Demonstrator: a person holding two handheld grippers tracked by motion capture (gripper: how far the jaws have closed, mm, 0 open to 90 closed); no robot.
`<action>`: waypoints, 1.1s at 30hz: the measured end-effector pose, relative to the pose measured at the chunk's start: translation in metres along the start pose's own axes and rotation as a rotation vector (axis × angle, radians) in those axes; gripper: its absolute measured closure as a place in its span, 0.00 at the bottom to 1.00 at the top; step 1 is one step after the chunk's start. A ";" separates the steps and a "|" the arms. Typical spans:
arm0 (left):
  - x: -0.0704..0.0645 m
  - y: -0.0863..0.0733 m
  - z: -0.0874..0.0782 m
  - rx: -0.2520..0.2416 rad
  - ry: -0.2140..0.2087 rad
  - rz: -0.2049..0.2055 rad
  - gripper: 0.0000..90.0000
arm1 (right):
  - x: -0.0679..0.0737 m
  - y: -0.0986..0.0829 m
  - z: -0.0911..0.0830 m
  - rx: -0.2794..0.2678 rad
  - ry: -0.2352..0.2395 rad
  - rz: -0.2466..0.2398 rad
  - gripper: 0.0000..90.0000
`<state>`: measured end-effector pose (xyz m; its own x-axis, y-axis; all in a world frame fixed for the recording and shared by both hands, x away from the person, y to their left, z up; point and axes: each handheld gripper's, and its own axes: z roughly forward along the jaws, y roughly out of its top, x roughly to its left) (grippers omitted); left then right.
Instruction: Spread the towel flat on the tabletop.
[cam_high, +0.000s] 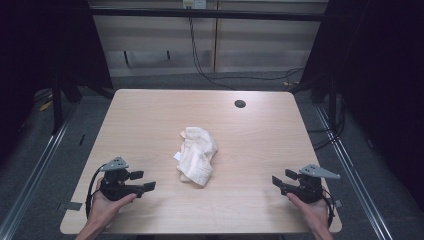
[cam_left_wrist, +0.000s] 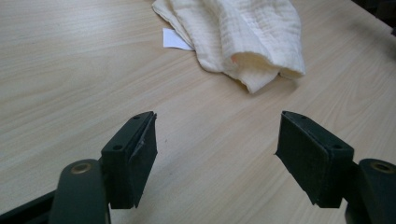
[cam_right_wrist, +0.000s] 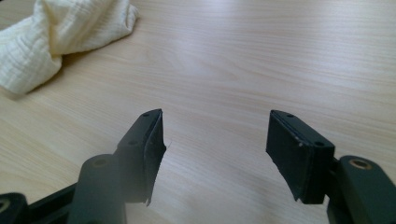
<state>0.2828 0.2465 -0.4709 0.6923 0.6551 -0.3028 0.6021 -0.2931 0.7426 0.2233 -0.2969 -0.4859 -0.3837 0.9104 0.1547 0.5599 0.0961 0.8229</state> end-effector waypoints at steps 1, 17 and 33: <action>0.001 0.001 0.000 -0.001 -0.005 -0.004 0.31 | 0.001 0.000 0.000 0.002 0.007 -0.004 0.39; -0.006 0.026 0.009 0.001 0.026 0.068 0.44 | 0.008 0.002 -0.001 0.006 0.048 -0.034 0.38; -0.017 0.078 0.027 -0.080 -0.011 0.154 0.67 | 0.017 0.002 0.005 0.048 0.067 -0.062 0.34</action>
<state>0.3287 0.1942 -0.4239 0.7783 0.5992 -0.1875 0.4551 -0.3327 0.8259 0.2219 -0.2789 -0.4845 -0.4662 0.8732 0.1419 0.5676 0.1722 0.8051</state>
